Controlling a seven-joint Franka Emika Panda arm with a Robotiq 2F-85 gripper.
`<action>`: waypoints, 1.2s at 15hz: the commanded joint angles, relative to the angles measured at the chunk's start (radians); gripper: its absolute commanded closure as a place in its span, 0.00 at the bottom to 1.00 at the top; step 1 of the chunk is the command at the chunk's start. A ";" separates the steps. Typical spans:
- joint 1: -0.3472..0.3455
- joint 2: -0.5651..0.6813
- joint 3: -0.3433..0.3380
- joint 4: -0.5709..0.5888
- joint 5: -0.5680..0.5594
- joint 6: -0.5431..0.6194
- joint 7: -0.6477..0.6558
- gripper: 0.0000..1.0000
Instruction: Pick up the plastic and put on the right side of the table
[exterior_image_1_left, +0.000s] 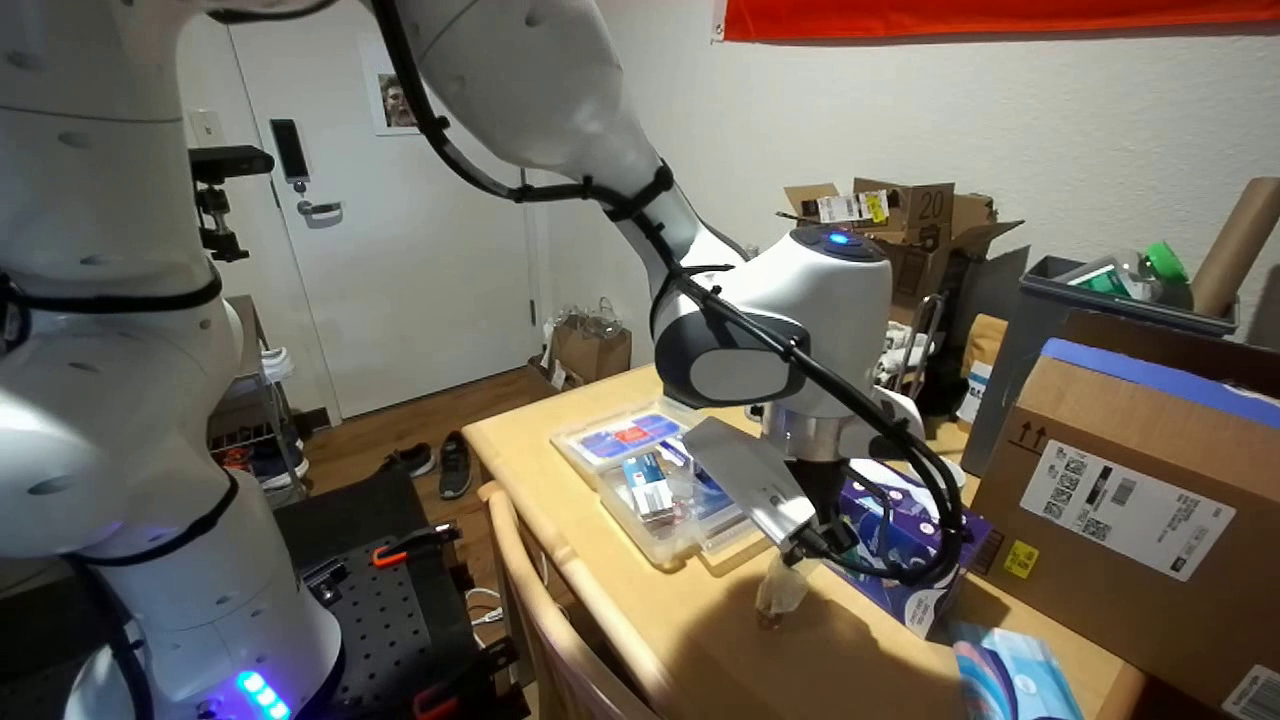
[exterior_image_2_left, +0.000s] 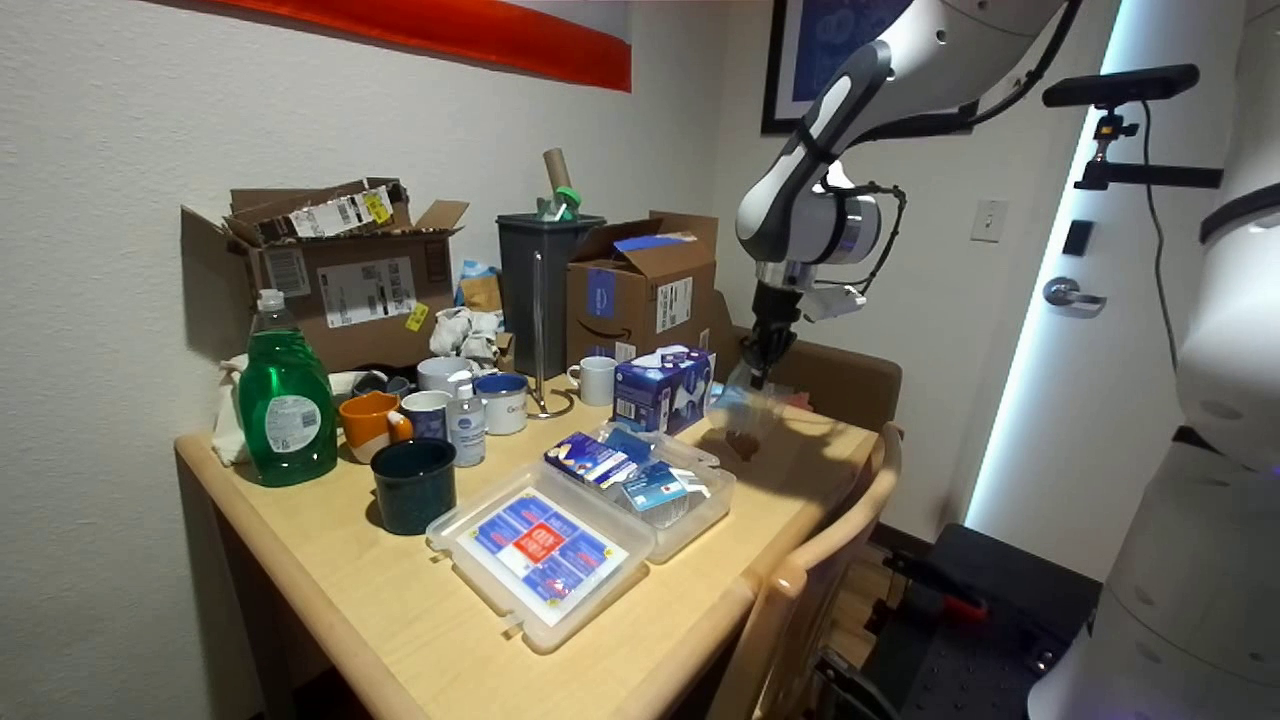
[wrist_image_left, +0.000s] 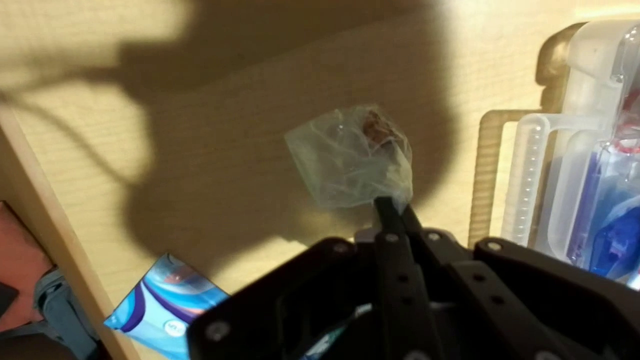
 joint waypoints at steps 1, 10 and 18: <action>-0.035 0.060 0.027 0.048 -0.007 0.028 -0.023 1.00; -0.045 0.110 0.028 0.092 -0.133 0.047 0.013 0.72; -0.029 -0.008 0.016 0.062 -0.267 0.043 -0.001 0.14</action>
